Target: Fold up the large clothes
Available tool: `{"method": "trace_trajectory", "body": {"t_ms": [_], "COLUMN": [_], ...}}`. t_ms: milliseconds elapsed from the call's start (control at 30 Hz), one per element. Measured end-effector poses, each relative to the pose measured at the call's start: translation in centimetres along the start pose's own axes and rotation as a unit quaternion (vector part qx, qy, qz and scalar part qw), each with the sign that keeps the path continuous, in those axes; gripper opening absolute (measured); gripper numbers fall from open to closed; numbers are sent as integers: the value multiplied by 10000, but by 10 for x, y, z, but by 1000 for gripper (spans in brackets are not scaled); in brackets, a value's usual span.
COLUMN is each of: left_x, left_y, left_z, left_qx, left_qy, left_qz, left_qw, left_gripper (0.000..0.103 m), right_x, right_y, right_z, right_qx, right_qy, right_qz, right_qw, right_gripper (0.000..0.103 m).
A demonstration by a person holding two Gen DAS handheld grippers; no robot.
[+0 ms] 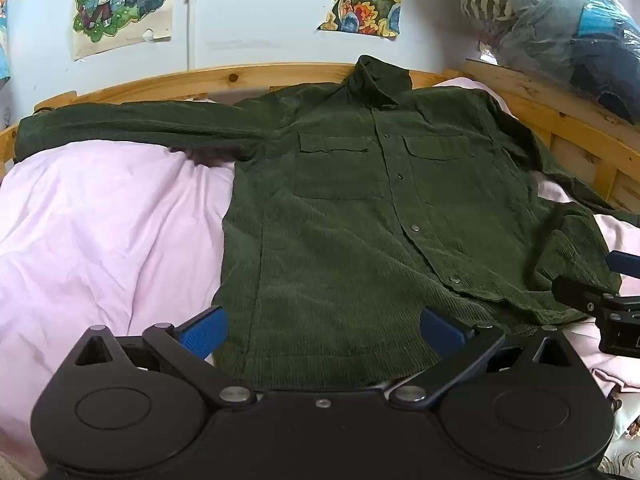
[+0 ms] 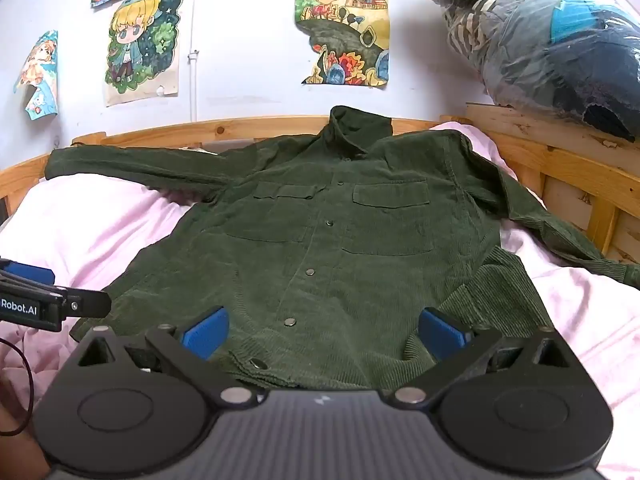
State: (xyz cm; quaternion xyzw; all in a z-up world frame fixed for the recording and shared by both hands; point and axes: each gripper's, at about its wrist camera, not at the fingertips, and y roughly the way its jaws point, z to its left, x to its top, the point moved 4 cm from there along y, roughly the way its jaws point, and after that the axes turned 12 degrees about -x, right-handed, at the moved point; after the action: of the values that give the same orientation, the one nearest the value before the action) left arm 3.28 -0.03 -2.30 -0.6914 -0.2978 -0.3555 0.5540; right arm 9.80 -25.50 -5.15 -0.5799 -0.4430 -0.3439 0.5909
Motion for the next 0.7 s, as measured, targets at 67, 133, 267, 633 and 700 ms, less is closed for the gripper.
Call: {"method": "trace_trajectory", "body": {"t_ms": [67,133,267,633,700], "left_x": [0,0,0,0,0], "left_y": [0,-1,-2,0,0], "left_z": [0,-1,-2,0,0], "left_qx": [-12,-16,-23,-9,-9], "left_qy": [-18,0,23,-47,-46], "left_qz": [-19,-13,-9,5,5], "left_qw": [10000,10000,10000,10000,10000], "left_gripper": [102,102,102,102,102], "right_x": [0,0,1,0,0], "right_y": [0,0,-2,0,0], "right_z": [0,0,-3,-1,-1], "right_qx": [-6,-17,-15,-38,-37], "right_qy": [2,15,26,3,2], "right_qz": [1,7,3,19,15], "right_qw": [10000,10000,10000,10000,10000], "right_gripper": [103,103,103,103,103]}}
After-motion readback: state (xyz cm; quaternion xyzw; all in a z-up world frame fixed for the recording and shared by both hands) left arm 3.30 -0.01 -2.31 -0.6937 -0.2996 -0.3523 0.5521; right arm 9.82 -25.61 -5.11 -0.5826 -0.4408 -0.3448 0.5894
